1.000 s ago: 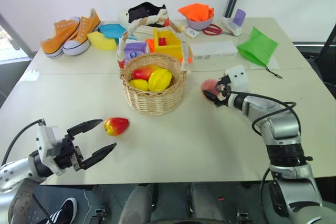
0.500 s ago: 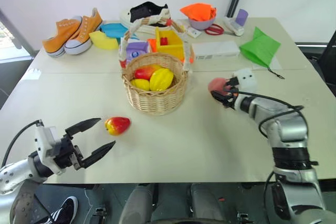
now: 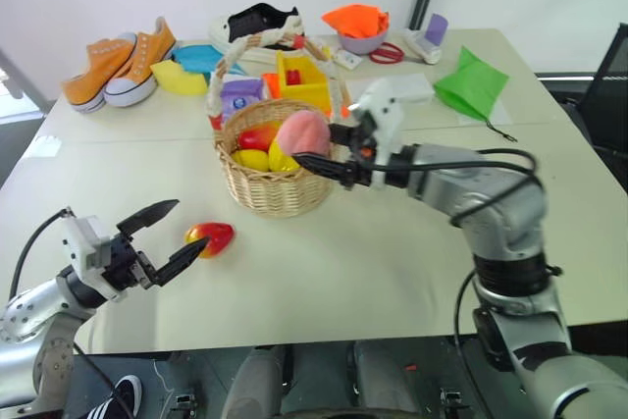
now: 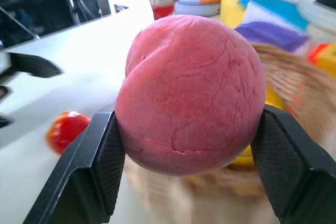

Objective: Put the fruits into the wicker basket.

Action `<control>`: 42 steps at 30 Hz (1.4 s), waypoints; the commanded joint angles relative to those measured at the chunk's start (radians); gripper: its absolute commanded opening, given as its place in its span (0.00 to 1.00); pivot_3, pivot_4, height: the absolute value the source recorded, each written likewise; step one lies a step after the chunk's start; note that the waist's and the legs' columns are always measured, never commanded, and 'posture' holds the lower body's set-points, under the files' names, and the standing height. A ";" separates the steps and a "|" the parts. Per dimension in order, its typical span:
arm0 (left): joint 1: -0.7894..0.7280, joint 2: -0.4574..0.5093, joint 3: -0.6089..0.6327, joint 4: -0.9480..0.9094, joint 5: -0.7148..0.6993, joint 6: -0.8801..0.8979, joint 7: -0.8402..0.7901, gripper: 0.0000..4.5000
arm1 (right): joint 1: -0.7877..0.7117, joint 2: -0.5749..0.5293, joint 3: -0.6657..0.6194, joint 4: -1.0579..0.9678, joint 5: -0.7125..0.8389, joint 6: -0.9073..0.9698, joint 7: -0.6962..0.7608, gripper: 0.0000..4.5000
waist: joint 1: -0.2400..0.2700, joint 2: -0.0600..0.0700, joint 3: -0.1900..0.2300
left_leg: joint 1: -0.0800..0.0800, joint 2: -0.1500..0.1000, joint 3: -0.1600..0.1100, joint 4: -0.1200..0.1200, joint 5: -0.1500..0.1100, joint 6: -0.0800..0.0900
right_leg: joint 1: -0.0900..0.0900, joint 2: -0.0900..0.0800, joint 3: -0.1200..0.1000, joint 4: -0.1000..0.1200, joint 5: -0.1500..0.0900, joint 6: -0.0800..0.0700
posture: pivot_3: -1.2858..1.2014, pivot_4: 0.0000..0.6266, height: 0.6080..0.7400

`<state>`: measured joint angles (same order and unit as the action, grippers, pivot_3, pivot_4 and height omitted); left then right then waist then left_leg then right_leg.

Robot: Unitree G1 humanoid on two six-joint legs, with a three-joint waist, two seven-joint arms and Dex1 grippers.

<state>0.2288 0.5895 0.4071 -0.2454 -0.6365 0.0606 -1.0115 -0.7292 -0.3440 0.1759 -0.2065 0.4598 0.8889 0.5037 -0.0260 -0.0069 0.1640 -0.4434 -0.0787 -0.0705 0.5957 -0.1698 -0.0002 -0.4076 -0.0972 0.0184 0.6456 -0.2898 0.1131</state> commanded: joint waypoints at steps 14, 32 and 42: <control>0.063 -0.017 0.007 -0.059 0.037 -0.018 0.058 1.00 | 0.050 -0.051 -0.129 -0.044 -0.002 -0.174 0.108 0.98 | 0.016 0.000 0.000 | 0.001 0.000 0.001 0.000 -0.001 -0.001 | 0.000 0.000 0.001 0.001 -0.001 -0.002 | 0.52 0.24 1.00; 0.002 -0.043 -0.038 -0.009 0.118 -0.036 0.130 1.00 | 0.784 -0.240 -0.466 -0.066 -0.066 -0.598 0.244 0.98 | 0.019 -0.002 -0.002 | 0.002 0.002 0.004 0.001 -0.001 0.000 | 0.006 0.000 0.001 -0.001 -0.001 -0.003 | 0.52 0.24 1.00; -0.028 -0.040 -0.088 0.039 0.163 0.001 0.150 1.00 | 0.812 -0.396 -0.367 -0.238 -0.013 -0.563 0.445 0.98 | 0.020 -0.002 -0.002 | 0.002 0.003 0.004 0.001 -0.001 0.001 | 0.007 0.000 0.002 -0.001 -0.001 -0.003 | 0.52 0.24 1.00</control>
<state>0.2038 0.5424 0.3351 -0.2004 -0.4925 0.0549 -0.8716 0.0749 -0.7152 -0.1994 -0.3950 0.4321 0.3225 0.9073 -0.0057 -0.0088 0.1623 -0.4412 -0.0760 -0.0663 0.5971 -0.1707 0.0003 -0.4004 -0.0970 0.0200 0.6444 -0.2911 0.1101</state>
